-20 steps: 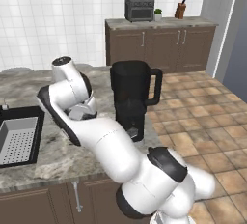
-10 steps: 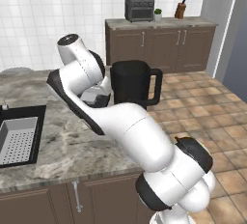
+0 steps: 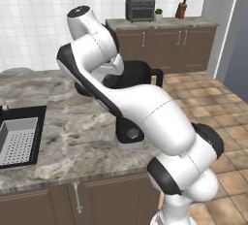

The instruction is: Open the blender lid, put the tangerine in the blender, close the lid, and start the blender.

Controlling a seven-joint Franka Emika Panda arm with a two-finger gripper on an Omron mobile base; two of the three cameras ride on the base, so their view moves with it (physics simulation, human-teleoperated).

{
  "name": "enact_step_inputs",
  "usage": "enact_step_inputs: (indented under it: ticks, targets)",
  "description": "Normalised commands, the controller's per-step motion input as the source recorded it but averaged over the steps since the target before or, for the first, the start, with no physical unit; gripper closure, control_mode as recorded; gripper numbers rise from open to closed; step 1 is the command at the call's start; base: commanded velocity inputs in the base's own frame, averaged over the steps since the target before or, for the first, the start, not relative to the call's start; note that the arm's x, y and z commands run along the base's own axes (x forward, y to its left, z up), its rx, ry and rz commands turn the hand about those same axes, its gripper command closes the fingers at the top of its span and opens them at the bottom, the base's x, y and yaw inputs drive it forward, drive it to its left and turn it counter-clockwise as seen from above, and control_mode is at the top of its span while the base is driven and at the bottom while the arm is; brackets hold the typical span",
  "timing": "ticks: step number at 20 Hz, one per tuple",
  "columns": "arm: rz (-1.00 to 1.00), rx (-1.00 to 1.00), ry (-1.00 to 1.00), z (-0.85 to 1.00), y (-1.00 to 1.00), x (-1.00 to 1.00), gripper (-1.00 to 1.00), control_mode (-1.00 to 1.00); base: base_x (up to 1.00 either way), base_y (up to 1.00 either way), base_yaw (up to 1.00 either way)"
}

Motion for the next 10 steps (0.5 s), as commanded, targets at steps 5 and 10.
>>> enact_step_inputs:
  ticks: [5, 10]
  targets:
    - [0.1, 0.0, -0.06, 0.45, -0.7, 0.05, 1.0, -1.0, 0.0, 0.0, 0.0]
    - [0.1, 0.0, -0.14, 0.07, -0.38, -0.17, 1.0, -1.0, 0.0, 0.0, 0.0]
